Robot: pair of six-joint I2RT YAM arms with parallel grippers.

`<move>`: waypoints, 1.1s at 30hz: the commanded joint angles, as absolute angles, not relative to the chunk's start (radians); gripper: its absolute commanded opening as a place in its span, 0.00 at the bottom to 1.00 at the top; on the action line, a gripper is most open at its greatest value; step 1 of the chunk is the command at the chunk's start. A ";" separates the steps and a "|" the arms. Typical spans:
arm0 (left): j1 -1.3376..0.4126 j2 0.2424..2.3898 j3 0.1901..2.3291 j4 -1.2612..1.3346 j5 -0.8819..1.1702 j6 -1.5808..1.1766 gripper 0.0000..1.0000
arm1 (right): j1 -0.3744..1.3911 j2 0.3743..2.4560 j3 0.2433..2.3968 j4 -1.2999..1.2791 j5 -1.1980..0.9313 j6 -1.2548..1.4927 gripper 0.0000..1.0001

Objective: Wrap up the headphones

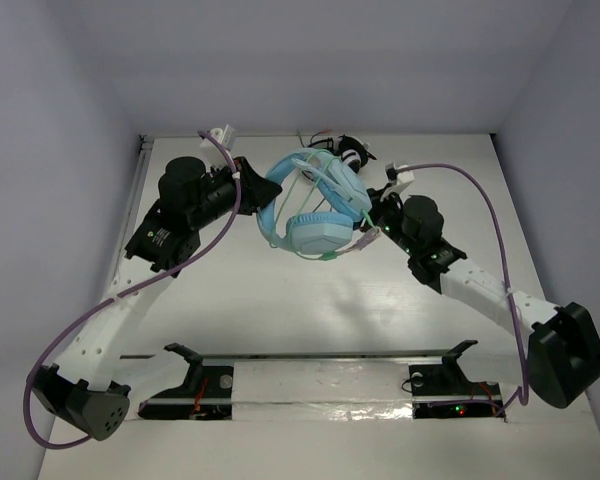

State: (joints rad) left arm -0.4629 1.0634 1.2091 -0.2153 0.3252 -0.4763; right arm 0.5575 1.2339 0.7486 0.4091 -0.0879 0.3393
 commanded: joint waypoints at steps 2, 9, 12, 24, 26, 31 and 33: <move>-0.460 1.023 1.252 -0.118 0.356 -0.528 0.00 | 0.557 1.189 0.758 0.387 -0.066 0.327 0.50; -0.460 1.026 1.255 -0.109 0.370 -0.537 0.00 | 0.557 1.249 0.831 0.367 -0.071 0.304 0.57; -0.460 1.023 1.259 -0.118 0.367 -0.537 0.00 | 0.557 1.295 0.862 0.362 -0.133 0.293 0.56; -0.460 1.022 1.247 -0.118 0.364 -0.534 0.00 | 0.557 1.298 0.819 0.446 -0.256 0.324 0.53; -0.460 1.022 1.247 -0.115 0.367 -0.535 0.00 | 0.557 1.304 0.831 0.442 -0.224 0.319 0.53; -0.460 1.019 1.250 -0.117 0.368 -0.537 0.00 | 0.557 1.327 0.850 0.425 -0.169 0.307 0.53; -0.460 1.019 1.252 -0.117 0.370 -0.535 0.00 | 0.557 1.331 0.847 0.436 -0.170 0.313 0.53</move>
State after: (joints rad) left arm -0.4629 1.0634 1.2091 -0.2150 0.3405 -0.4820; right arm 0.5571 1.3239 0.8143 0.3817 -0.1997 0.3180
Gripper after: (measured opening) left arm 0.109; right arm 0.528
